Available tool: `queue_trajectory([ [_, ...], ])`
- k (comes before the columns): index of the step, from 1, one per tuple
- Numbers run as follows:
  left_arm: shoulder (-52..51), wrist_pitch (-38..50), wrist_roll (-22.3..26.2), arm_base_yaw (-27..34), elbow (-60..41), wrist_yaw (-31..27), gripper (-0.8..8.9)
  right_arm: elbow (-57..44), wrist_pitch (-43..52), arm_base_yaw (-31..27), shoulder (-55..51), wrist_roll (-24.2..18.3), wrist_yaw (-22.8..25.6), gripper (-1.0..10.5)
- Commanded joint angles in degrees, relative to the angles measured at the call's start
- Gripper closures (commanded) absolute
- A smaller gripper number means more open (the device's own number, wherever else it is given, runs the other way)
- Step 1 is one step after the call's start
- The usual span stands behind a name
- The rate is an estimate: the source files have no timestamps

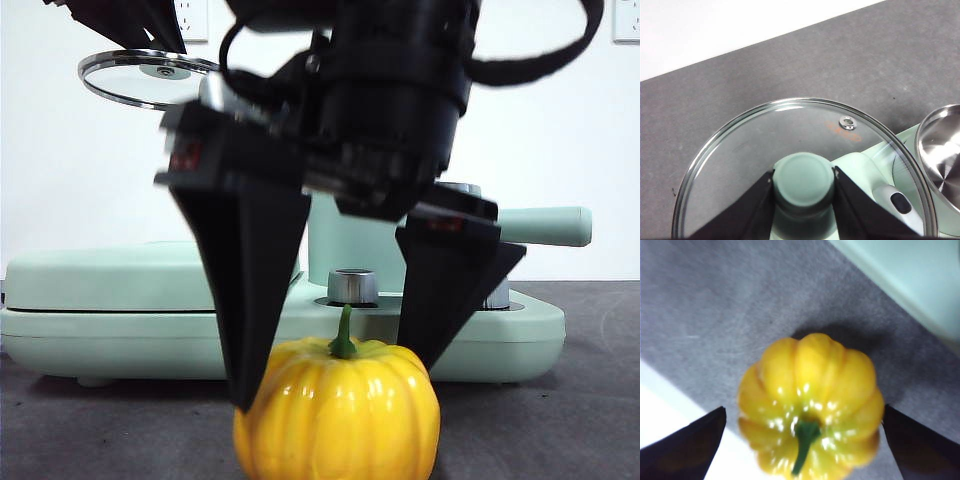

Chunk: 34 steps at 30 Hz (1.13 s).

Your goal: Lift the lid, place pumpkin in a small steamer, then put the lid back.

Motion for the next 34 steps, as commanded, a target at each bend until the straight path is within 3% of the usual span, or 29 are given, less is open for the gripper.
queue_trajectory([
  [1, -0.2, 1.2, -0.5, -0.2, 2.0, 0.1, 7.32, 1.0, 0.9, 1.2, 2.1, 0.0, 0.2, 4.5],
  [7, -0.2, 0.7, -0.5, -0.2, 2.0, 0.1, 7.32, 1.0, 1.6, 1.6, 4.5, 0.0, 0.3, 4.5],
  [14, -0.2, 0.6, -0.5, -0.2, 2.0, 0.1, 7.32, 1.0, 1.7, 1.6, 4.8, -0.1, 0.6, 6.0],
  [21, -0.2, 0.6, -0.5, -0.2, 2.0, 0.1, 7.32, 2.5, -0.5, 0.9, 4.8, -0.2, 0.0, 6.1],
  [34, -0.2, 0.6, -0.5, -0.2, 2.0, 0.1, 7.32, 24.3, -20.6, -5.2, 4.8, -11.6, 0.2, 6.1],
])
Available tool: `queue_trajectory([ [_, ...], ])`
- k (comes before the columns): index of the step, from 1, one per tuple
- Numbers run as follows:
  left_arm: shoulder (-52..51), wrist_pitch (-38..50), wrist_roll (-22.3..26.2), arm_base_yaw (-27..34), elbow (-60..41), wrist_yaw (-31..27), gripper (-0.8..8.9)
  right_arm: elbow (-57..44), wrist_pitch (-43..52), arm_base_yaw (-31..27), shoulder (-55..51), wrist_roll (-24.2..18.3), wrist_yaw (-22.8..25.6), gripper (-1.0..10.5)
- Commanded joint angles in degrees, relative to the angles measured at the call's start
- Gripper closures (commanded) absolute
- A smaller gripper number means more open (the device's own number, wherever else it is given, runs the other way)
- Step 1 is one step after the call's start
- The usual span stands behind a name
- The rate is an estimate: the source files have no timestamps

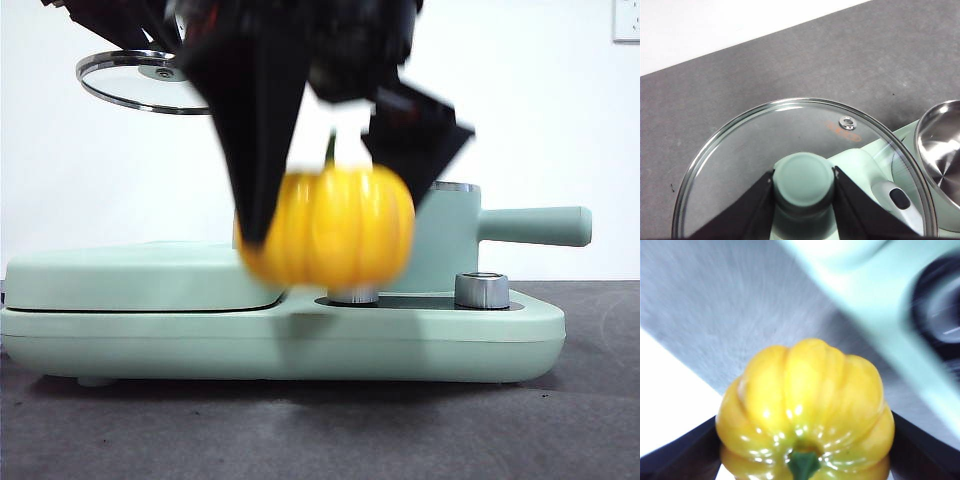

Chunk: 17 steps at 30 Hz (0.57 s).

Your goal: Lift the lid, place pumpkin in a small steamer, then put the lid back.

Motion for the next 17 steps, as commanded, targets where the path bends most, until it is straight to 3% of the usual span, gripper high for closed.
queue_trajectory([
  [1, -0.2, 1.5, -0.5, -0.2, 2.0, 0.1, 7.32, 6.1, -2.4, -1.7, 0.9, -3.8, 0.2, 6.1],
  [17, -0.2, 1.5, -0.5, -0.2, 2.0, 0.1, 7.32, 24.8, -2.7, -18.2, 7.0, -11.8, 0.6, 6.1],
])
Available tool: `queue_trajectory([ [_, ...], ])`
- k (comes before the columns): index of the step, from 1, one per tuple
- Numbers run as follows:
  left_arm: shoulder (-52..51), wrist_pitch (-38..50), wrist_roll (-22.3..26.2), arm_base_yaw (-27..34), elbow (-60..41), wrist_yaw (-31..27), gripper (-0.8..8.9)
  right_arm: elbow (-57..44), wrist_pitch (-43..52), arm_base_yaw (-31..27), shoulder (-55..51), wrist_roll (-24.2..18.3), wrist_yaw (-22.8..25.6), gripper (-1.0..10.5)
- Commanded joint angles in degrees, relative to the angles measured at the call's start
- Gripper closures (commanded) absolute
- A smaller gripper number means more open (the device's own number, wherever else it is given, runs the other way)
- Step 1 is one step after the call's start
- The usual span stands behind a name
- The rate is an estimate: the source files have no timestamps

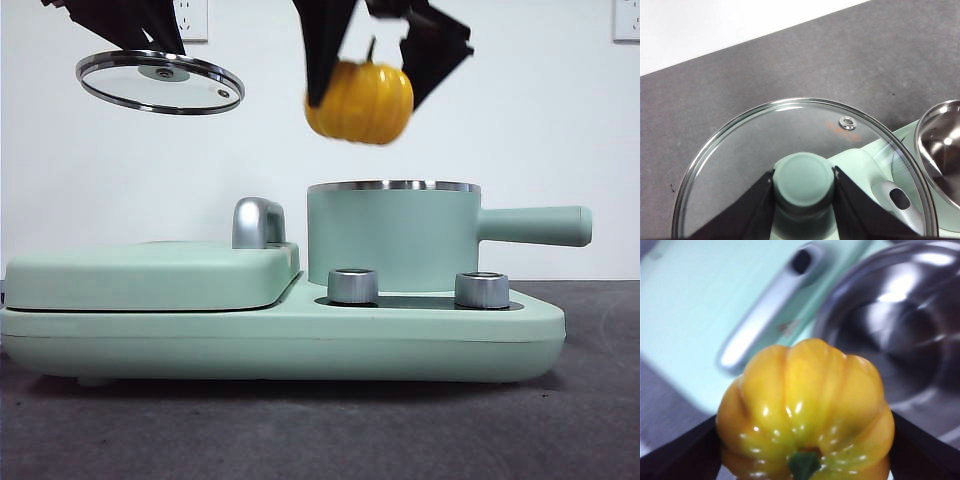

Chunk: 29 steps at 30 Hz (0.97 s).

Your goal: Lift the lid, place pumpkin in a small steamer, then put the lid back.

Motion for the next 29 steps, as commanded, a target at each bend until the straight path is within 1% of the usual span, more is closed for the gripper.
queue_trajectory([
  [1, -0.2, 1.5, -0.5, -0.2, 2.0, 0.1, 7.32, 2.8, 1.0, -1.5, 3.5, -2.0, 0.3, 6.1],
  [5, -0.2, 1.4, -0.5, -0.2, 2.0, 0.1, 7.32, 4.6, 1.9, -4.5, 6.9, -2.3, 0.3, 6.1],
  [10, -0.2, 1.4, -0.5, -0.2, 2.0, 0.1, 7.32, 4.7, 3.2, -6.2, 10.3, -2.3, 0.1, 6.1],
  [17, -0.2, 1.4, -0.7, -0.2, 2.0, 0.1, 7.32, 4.7, 2.8, -6.2, 14.2, -2.5, 0.1, 6.1],
  [22, -0.2, 1.4, -0.9, -0.2, 2.0, 0.1, 7.32, 4.7, 2.3, -5.7, 16.3, -3.0, 2.7, 6.1],
  [29, -0.2, 1.4, -0.9, -0.2, 2.0, 0.1, 7.32, 4.7, 1.4, -5.6, 17.6, -3.1, 2.7, 6.1],
])
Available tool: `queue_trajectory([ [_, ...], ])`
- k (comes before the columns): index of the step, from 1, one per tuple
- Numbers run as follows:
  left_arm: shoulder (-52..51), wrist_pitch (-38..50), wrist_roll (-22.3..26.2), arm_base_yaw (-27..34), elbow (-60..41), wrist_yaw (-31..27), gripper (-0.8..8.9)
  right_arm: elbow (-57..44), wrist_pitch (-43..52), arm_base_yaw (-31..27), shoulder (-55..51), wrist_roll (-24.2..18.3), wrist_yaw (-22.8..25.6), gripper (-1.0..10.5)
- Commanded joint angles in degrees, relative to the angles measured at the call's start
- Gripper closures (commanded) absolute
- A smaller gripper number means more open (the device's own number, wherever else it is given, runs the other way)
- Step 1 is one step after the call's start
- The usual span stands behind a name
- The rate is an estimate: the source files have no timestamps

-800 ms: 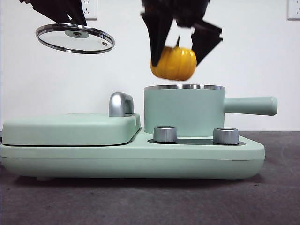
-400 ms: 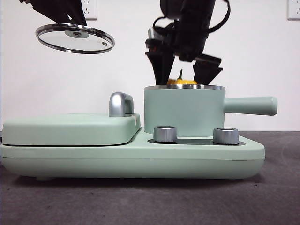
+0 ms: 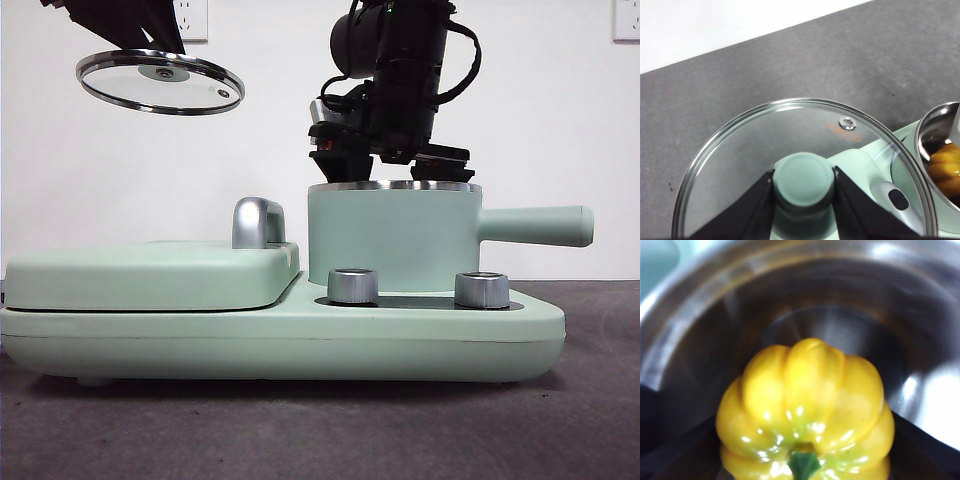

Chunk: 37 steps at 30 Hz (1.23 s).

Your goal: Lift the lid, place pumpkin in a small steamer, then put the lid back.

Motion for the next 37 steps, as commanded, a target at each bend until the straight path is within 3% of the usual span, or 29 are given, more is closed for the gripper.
queue_trajectory([
  [1, -0.2, 1.4, -0.2, -0.2, 2.0, 0.1, 7.32, 1.6, -0.5, 0.5, 2.0, -0.7, 0.0, 6.1],
  [37, -0.2, 1.6, -0.7, -0.2, 2.0, 0.1, 7.32, 1.5, 0.6, -0.8, 3.1, -1.4, -1.4, 6.1],
])
